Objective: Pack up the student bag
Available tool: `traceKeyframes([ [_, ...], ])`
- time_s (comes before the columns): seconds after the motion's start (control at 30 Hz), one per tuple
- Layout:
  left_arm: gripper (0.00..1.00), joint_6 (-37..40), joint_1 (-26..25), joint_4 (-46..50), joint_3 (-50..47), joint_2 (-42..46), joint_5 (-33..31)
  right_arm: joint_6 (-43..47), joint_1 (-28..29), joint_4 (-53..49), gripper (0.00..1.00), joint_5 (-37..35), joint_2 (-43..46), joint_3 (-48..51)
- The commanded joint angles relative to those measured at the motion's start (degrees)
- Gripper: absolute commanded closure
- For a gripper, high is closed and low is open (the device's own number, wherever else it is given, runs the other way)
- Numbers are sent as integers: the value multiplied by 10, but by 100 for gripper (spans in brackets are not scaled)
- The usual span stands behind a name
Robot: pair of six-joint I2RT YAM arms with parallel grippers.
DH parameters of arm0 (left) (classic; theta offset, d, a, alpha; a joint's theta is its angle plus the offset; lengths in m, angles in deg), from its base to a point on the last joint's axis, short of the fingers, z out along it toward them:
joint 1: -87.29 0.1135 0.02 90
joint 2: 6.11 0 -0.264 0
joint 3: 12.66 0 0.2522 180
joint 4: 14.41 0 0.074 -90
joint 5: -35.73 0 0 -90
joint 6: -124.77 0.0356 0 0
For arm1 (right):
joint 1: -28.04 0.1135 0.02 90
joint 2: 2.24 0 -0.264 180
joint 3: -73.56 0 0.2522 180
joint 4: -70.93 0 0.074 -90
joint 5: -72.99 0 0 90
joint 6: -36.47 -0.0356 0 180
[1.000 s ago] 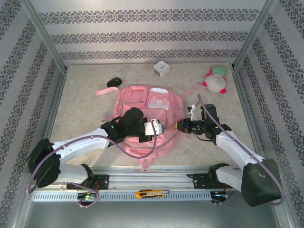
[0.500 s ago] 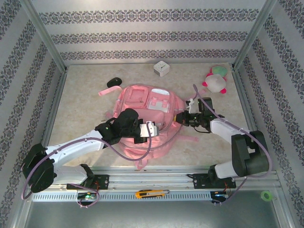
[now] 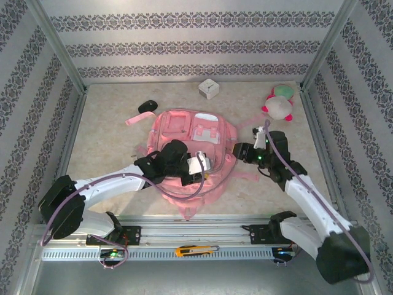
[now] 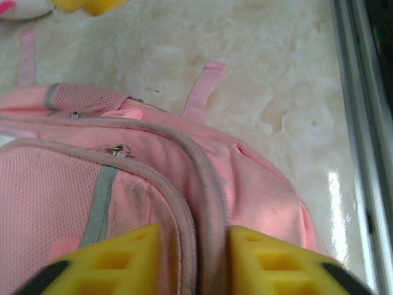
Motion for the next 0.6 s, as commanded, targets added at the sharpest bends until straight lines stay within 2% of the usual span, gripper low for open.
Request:
traceKeyframes([
  [0.0,48,-40,-1,-52,23,8,-2,-35,44,-48,59,-70,52,35],
  [0.17,36,13,6,29,14,70,-51,-17,102,-34,60,-119,113,73],
  [0.4,31,88,31,140,-14,155,-143,65,155,32,60,-106,137,102],
  [0.5,31,73,63,174,-19,181,-136,109,196,32,60,-111,125,91],
  [0.57,31,90,68,185,-32,193,-135,148,231,25,60,-132,113,81],
])
